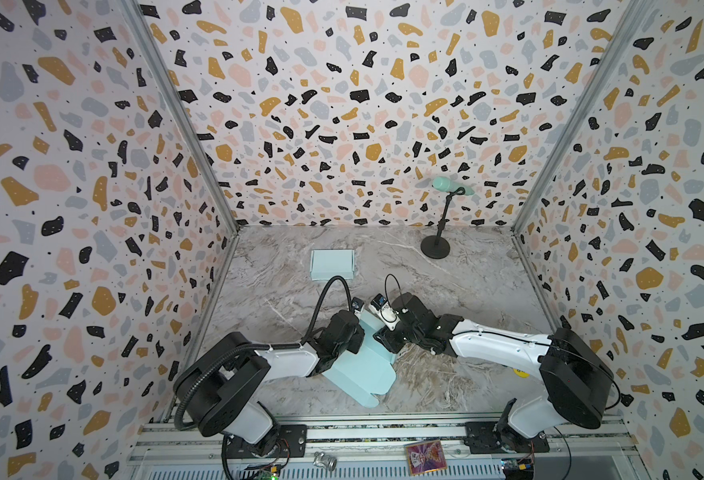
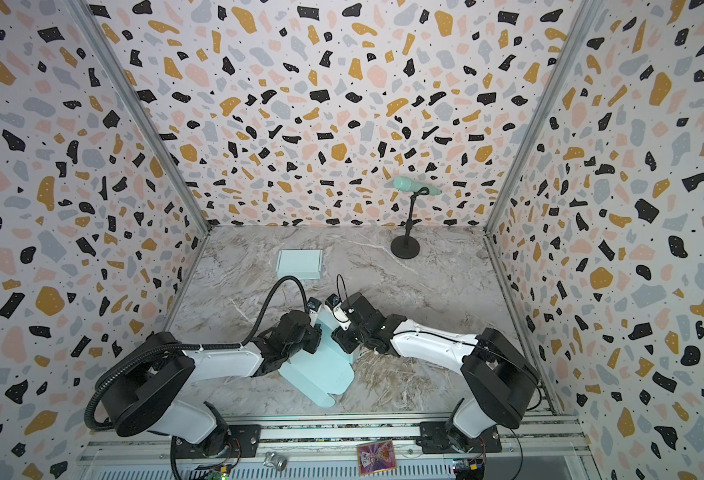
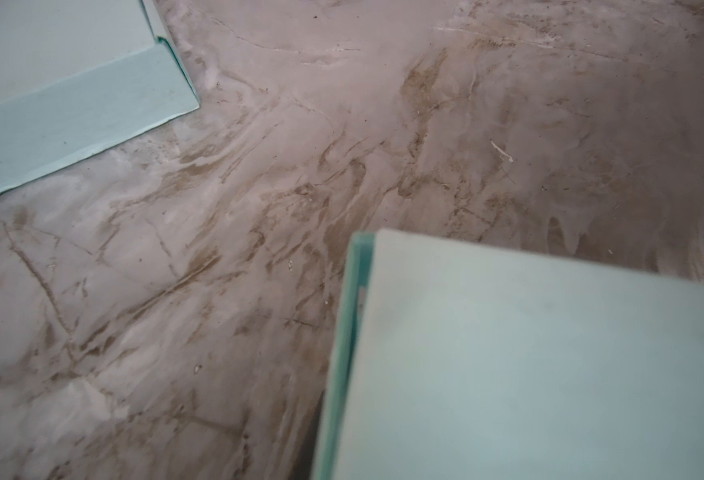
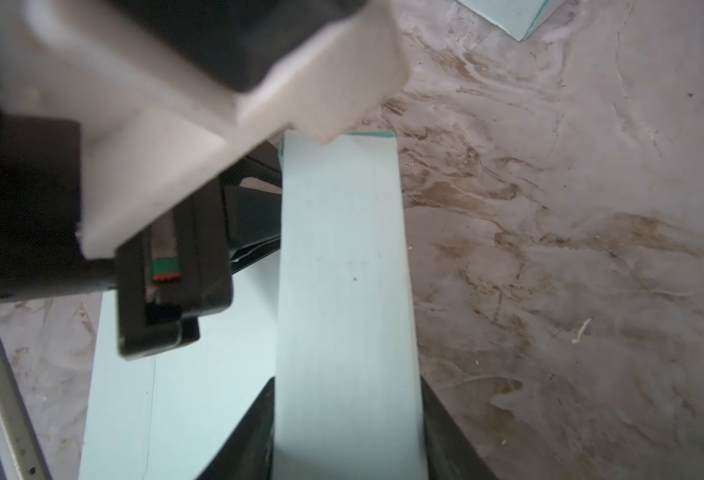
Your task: Fold the paper box
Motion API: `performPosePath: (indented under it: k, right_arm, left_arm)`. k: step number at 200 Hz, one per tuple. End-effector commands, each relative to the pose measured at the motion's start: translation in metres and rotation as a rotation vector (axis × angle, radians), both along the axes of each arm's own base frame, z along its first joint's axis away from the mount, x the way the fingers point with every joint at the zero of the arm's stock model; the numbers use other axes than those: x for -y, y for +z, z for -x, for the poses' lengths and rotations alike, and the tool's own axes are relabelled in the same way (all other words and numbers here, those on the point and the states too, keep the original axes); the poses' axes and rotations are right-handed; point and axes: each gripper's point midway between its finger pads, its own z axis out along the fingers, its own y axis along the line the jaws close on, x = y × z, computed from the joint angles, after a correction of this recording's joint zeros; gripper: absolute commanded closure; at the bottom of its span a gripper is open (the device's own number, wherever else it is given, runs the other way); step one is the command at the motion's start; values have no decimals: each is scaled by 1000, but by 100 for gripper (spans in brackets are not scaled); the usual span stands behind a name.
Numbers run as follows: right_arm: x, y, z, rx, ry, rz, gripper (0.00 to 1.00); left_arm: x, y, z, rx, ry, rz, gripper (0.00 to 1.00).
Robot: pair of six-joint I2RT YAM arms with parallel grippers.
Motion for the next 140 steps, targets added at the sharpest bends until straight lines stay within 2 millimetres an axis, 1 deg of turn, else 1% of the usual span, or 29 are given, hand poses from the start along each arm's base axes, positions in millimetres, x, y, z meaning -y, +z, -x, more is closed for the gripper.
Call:
performPosePath:
  k: [1,29,45,65,110,140]
  right_arm:
    - [-6,4,23,-56,37,-37,51]
    - [2,5,12,-19,-4,7,51]
    - [3,7,8,-10,-17,13,51]
    - [3,10,3,-3,-38,10,51]
    - [9,12,-7,-7,-98,4,51]
    - [13,13,-14,-17,-131,4,51]
  left_arm:
    - [5,11,-10,56,8,52,87]
    - [3,13,-9,59,8,58,84]
    - [1,17,-8,66,12,66,81]
    - [-2,20,-4,70,14,67,79]
    - [-9,22,3,74,15,70,76]
    - [-11,19,8,68,8,75,74]
